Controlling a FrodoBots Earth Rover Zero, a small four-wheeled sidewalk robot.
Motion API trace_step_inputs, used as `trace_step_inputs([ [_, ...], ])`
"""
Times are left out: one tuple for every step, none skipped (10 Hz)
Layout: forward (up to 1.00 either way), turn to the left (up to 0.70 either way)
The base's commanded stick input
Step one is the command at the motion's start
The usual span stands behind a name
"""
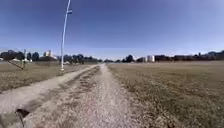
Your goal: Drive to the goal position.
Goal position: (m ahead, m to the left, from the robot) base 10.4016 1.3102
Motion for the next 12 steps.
trace_step_inputs([
  [0.69, 0.03],
  [0.69, 0.03],
  [0.69, 0.03],
  [0.69, 0.03],
  [0.69, 0.03],
  [0.69, 0.03],
  [0.69, 0.03],
  [0.69, 0.03],
  [0.69, 0.03],
  [0.69, 0.03],
  [0.69, 0.03],
  [0.69, 0.03],
])
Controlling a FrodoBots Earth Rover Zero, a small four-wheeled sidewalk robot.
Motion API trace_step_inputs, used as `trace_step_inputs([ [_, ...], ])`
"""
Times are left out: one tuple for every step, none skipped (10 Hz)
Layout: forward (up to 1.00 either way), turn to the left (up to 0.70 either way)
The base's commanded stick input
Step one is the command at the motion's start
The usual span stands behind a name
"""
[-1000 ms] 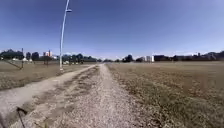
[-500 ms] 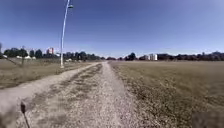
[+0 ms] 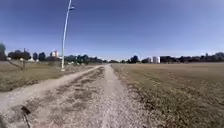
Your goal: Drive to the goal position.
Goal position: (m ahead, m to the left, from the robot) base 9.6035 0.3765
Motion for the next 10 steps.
trace_step_inputs([
  [0.69, 0.03],
  [0.69, 0.03],
  [0.69, 0.03],
  [0.69, 0.03],
  [0.69, 0.03],
  [0.69, 0.03],
  [0.69, 0.03],
  [0.69, 0.03],
  [0.69, 0.03],
  [0.69, 0.03],
])
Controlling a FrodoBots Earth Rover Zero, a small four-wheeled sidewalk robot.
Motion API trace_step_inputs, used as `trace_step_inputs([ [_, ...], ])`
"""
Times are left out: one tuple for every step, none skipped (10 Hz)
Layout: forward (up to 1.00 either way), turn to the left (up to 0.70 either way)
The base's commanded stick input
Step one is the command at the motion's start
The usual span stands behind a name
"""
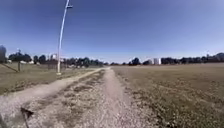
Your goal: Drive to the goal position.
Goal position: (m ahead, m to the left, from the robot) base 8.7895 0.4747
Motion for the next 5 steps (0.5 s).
trace_step_inputs([
  [0.69, 0.03],
  [0.69, 0.03],
  [0.69, 0.03],
  [0.69, 0.03],
  [0.69, 0.03],
])
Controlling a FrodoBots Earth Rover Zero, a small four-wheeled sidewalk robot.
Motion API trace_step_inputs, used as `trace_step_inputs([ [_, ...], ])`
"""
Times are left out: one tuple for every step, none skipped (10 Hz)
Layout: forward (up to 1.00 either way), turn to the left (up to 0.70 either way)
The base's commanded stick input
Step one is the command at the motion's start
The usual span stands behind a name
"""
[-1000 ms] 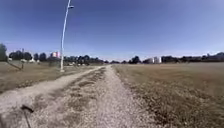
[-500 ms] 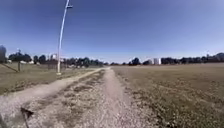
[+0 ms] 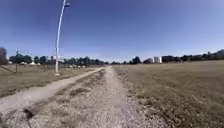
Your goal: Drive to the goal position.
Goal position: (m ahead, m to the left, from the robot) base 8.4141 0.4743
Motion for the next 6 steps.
trace_step_inputs([
  [0.69, 0.03],
  [0.69, 0.03],
  [0.69, 0.03],
  [0.69, 0.03],
  [0.69, 0.03],
  [0.69, 0.03],
])
